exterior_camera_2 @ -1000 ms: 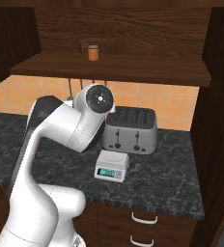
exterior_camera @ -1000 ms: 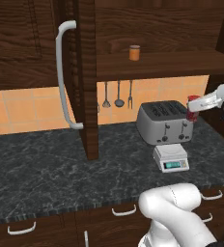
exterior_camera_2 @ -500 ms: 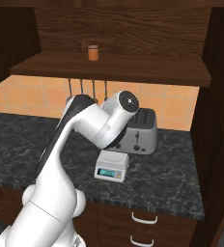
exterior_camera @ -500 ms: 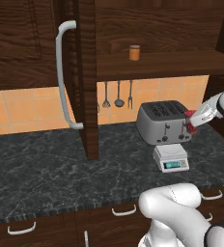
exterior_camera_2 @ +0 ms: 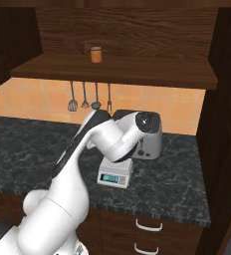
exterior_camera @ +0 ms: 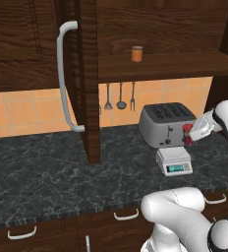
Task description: Pick the yogurt and place it on the digital scale for weighing, and close the cabinet.
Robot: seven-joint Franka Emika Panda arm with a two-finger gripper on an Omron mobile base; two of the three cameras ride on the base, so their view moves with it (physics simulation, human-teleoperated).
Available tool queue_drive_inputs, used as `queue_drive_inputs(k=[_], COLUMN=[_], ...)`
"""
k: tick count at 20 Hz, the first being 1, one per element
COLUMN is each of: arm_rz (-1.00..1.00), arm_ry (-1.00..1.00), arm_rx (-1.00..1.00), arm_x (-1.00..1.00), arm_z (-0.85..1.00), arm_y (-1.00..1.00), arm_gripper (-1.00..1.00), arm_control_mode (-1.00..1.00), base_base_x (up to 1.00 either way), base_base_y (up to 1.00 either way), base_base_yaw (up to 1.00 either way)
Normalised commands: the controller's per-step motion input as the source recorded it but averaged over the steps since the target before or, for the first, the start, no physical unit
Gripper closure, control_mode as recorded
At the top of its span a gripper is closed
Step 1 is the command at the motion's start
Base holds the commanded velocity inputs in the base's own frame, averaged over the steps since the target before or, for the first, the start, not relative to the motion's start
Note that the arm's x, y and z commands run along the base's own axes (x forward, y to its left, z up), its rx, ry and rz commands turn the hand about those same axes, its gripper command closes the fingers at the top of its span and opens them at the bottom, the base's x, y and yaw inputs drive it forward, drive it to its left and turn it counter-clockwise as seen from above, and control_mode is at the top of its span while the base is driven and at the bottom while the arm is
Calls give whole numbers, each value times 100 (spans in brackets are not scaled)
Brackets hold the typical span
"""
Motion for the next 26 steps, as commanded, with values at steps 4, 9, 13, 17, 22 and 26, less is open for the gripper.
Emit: queue_drive_inputs(k=[4, 9, 13, 17, 22, 26], arm_rz=[1, 1, 0, 0, 0, 0], arm_ry=[0, 0, 0, -4, -15, -5], arm_rx=[7, 17, 8, 0, 0, 0], arm_x=[19, 10, 21, 12, 20, 19], arm_z=[-53, -42, -34, -25, -25, -13], arm_y=[0, 0, 0, 0, -7, -16], arm_gripper=[100, 100, 100, 100, 100, 100], arm_control_mode=[-100, -100, -100, -100, -100, -100], base_base_x=[0, 0, 0, 0, 0, 0], base_base_y=[0, 0, 0, 0, 0, 0], base_base_yaw=[0, 0, 0, 0, 0, 0])
